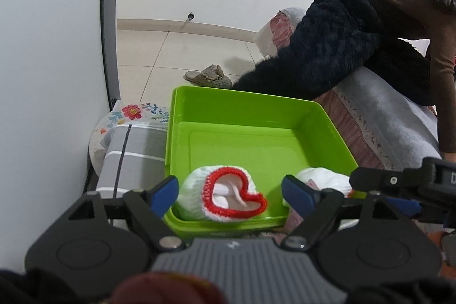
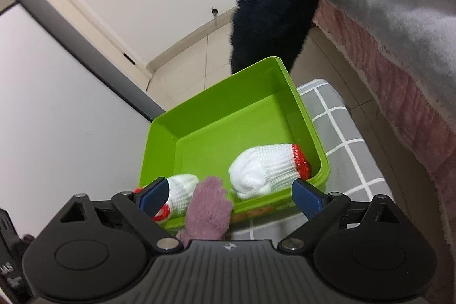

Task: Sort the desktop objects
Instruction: 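Return both tools to the remaining gloves and plush toys, then grasp a white glove with the left gripper while the right gripper grasps the plush hamburger, then carry the glove and hamburger into the green bin and open both grippers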

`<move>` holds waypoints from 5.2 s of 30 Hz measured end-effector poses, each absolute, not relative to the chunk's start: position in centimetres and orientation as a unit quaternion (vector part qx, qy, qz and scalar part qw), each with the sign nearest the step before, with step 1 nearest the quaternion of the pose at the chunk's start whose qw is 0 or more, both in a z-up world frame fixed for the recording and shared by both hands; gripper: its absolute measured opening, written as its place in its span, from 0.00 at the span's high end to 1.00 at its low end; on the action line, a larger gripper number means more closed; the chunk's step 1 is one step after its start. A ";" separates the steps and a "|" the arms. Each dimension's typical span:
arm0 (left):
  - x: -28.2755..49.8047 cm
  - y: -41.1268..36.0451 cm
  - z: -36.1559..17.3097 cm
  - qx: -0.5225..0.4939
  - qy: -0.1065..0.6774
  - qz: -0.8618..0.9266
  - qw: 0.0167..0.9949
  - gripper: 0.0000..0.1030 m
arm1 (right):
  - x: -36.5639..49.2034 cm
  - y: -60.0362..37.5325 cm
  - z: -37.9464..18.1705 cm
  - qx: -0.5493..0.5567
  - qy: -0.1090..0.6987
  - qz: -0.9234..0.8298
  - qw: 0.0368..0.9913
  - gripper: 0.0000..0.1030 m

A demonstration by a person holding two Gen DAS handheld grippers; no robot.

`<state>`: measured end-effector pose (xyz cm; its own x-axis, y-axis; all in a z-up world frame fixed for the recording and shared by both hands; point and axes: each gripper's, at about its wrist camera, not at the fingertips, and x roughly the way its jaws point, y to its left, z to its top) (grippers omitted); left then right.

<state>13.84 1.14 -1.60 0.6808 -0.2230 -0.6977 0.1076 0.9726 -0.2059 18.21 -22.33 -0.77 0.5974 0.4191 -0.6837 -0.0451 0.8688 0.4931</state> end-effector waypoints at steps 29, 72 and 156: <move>6.5 5.8 -2.0 -0.061 0.508 -0.029 0.858 0.00 | 12.4 -25.4 -1.3 0.148 0.545 0.103 0.819 0.03; 5.7 10.4 -6.2 -0.181 0.560 -0.068 0.806 0.32 | 10.8 -27.0 -6.7 0.125 0.632 0.138 0.752 0.10; 15.7 3.1 2.3 -0.192 0.440 -0.108 0.870 0.34 | 20.2 -26.6 2.0 0.261 0.501 0.149 0.812 0.31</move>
